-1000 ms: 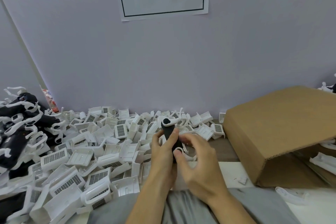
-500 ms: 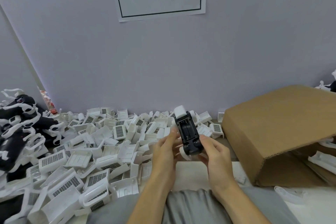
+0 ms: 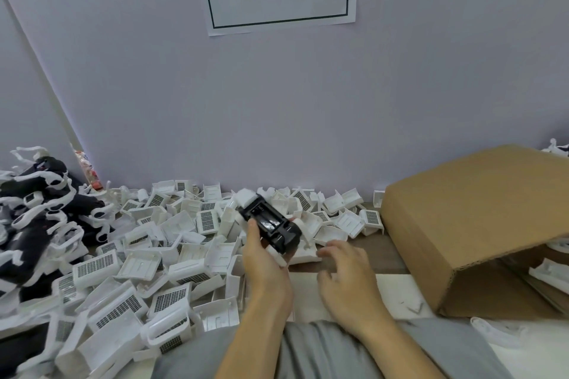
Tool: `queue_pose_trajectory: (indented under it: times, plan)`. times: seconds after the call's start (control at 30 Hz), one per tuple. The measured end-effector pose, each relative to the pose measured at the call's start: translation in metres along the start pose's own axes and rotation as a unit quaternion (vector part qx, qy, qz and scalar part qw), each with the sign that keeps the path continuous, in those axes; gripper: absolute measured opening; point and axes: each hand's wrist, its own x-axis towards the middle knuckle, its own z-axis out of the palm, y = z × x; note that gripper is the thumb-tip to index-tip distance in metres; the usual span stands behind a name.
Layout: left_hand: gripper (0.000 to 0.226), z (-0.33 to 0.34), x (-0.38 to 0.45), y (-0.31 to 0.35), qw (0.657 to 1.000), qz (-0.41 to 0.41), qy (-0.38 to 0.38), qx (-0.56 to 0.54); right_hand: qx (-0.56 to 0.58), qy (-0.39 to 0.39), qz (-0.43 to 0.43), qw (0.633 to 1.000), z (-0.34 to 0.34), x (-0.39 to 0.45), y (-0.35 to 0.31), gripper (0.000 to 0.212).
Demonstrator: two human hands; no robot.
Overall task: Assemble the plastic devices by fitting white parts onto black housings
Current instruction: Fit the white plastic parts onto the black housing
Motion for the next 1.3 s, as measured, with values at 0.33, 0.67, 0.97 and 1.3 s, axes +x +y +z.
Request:
queue_pose_trajectory:
  times: [0.33, 0.67, 0.97, 1.3]
  plan:
    - [0.045, -0.007, 0.009, -0.006, 0.999, 0.018, 0.048, -0.001, -0.103, -0.106, -0.015, 0.989, 0.014, 0.001, 0.0, 0.033]
    - [0.025, -0.004, 0.009, -0.011, 0.997, 0.028, -0.01, 0.076, 0.261, 0.2, 0.073, 0.942, -0.012, 0.012, 0.0, 0.025]
    - [0.027, -0.004, 0.002, -0.024, 0.957, 0.04, -0.17, 0.232, 0.651, 0.072, 0.154, 0.74, -0.034, 0.017, -0.022, 0.021]
    - [0.027, -0.007, 0.002, -0.026, 0.933, 0.05, -0.189, 0.302, 0.15, 0.209, -0.021, 0.966, -0.01, 0.005, -0.019, 0.023]
